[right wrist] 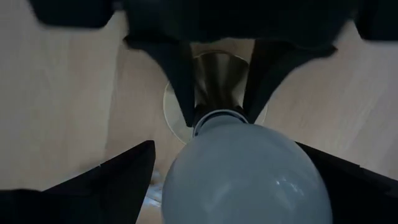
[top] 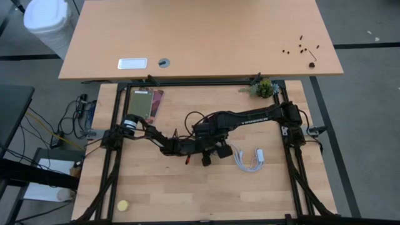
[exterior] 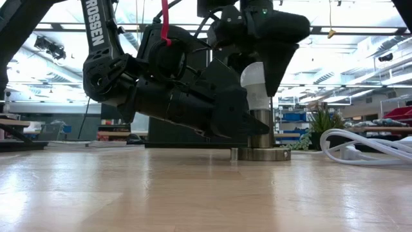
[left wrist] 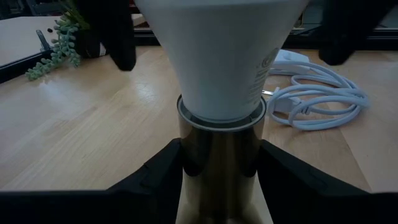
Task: Screw lightbulb
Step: Insert the white lightbulb into the desk lamp
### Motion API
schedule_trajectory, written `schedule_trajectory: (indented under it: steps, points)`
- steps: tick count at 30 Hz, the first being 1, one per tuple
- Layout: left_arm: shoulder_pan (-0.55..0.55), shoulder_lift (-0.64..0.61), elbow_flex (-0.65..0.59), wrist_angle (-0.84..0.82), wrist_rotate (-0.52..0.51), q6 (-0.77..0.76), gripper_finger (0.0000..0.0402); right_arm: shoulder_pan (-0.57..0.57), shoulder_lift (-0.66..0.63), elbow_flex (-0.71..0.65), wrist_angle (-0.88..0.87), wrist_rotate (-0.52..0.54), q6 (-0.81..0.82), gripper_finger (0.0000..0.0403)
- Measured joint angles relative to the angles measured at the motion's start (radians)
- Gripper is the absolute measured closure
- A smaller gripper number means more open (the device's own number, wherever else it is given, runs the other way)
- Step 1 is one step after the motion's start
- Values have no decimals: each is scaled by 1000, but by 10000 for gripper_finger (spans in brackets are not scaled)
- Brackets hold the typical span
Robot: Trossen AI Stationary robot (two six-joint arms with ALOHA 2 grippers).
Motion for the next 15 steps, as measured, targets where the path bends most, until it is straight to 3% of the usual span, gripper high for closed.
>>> schedule_trajectory:
  steps: [10, 15]
  points:
    - [0, 0, 0, 0, 0, 0, 215, 0, -1, 0, 1, 4, -419, 31]
    - [0, 0, 0, -1, 0, 0, 215, 0, -3, -16, 8, 4, -553, 31]
